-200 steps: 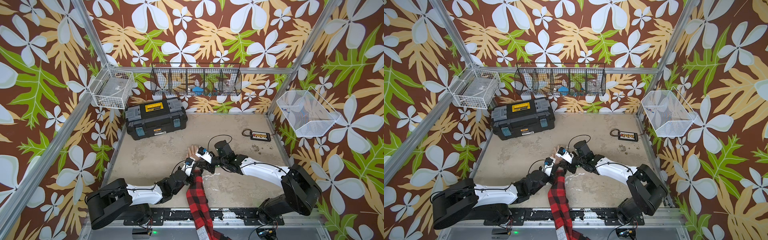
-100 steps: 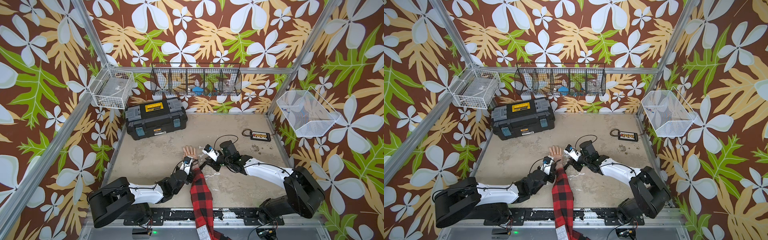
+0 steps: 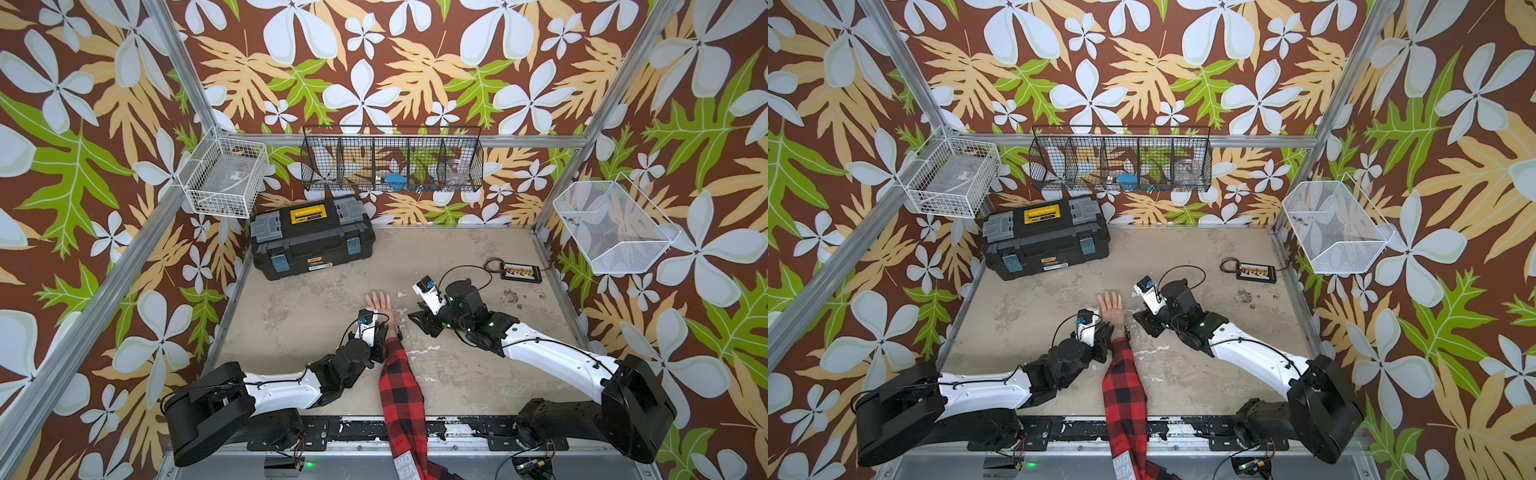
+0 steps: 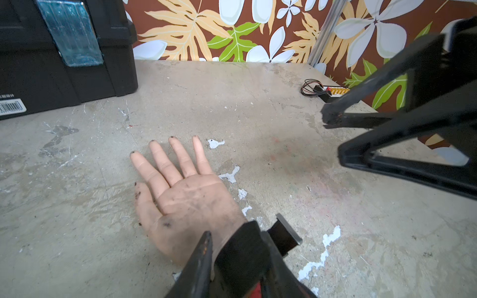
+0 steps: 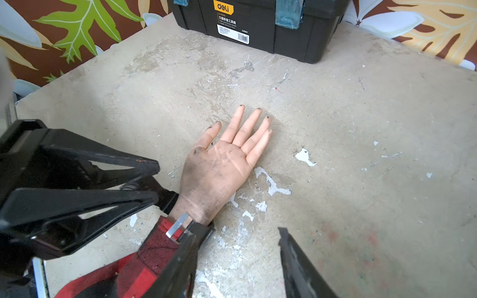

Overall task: Take off the watch
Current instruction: Untie the watch from the hand, then take off the watch from the hand.

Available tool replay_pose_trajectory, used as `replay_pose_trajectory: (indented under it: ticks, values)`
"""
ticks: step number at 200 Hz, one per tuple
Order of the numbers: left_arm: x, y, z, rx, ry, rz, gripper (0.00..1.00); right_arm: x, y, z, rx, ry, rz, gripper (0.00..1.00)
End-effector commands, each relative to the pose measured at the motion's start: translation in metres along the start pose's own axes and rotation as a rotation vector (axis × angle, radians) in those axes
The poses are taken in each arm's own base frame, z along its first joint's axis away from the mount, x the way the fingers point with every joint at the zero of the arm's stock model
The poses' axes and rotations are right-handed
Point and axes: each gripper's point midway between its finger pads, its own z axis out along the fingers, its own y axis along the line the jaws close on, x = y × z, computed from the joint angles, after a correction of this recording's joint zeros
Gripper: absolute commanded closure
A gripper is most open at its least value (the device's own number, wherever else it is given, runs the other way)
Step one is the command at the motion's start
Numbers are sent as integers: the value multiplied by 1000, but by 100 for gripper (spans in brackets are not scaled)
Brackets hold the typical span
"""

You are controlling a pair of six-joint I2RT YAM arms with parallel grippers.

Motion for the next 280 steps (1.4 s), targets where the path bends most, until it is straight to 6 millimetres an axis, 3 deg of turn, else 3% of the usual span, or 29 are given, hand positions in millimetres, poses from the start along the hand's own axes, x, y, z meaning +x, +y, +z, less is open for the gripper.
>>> replay_pose_trajectory:
  ticks: [1, 34, 79, 120, 198, 230, 280]
  values:
    - [5, 4, -2, 3, 18, -52, 67, -2, 6, -6, 51, -7, 86, 45]
    - [13, 11, -3, 3, 45, -107, 68, 11, 27, 3, 71, 51, 174, 43]
    - [20, 10, -1, 49, 77, -169, 73, 43, 50, 36, 39, 209, 272, 41]
    - [26, 7, 2, 81, 96, -197, 75, 65, 64, 61, 35, 319, 260, 34]
    - [29, 7, 2, 83, 102, -201, 78, 106, 61, 86, 96, 472, 270, 34]
    - [30, 7, 2, 87, 103, -201, 81, 97, 59, 81, 112, 449, 275, 34]
    - [30, 6, 2, 90, 103, -202, 86, 66, 63, 64, 100, 381, 305, 33]
